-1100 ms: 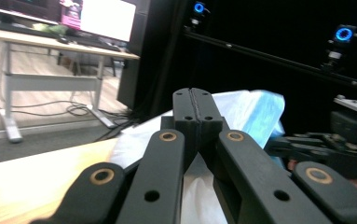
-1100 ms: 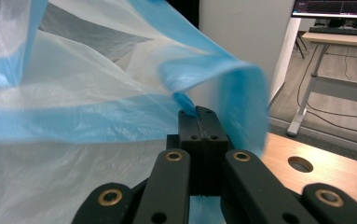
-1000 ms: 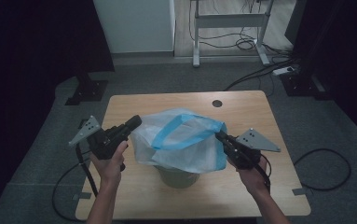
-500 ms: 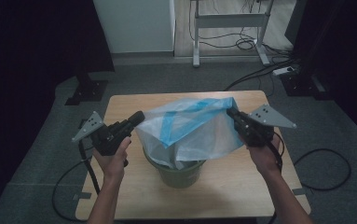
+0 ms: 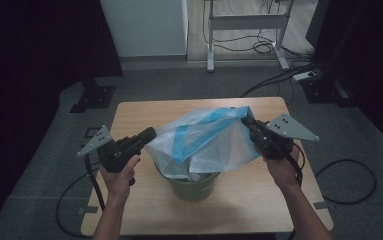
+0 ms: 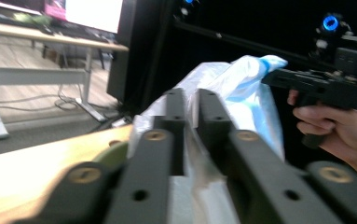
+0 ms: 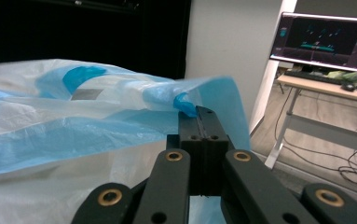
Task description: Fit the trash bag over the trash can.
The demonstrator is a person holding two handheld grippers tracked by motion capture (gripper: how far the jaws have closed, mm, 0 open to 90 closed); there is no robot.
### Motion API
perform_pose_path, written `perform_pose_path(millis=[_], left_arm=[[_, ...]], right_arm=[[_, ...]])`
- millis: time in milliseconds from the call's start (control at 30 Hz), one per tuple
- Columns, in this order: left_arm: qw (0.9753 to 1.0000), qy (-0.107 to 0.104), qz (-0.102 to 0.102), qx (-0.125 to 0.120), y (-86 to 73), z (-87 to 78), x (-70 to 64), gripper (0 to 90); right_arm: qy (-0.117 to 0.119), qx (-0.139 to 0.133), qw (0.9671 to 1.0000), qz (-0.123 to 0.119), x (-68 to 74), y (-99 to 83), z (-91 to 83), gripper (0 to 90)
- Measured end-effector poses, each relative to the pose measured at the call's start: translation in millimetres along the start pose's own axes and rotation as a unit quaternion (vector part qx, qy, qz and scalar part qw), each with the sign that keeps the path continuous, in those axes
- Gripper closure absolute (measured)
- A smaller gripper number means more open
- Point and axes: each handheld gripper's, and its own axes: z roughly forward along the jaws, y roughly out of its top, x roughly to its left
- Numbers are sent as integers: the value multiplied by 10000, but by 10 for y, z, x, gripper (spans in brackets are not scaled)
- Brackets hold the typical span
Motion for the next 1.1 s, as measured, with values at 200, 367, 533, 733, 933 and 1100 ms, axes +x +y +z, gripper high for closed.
perform_pose_path(millis=[200,367,533,733,933,1100], left_arm=[[9991,88,273,297,130,48,-71,444],[9976,211,531,403,229,100,-121,356],[9948,277,675,713,325,215,-57,331],[9888,168,885,1194,444,437,9,338],[9849,94,1009,1401,425,540,7,499],[9864,163,1058,1245,372,552,-34,725]], right_arm=[[146,89,9999,27,39,-131,62,893],[218,150,9996,36,81,-208,75,893],[241,170,9995,65,81,-243,79,893],[263,195,9994,88,79,-262,104,893],[263,210,9994,108,67,-277,112,893],[257,208,9994,121,67,-285,106,893]])
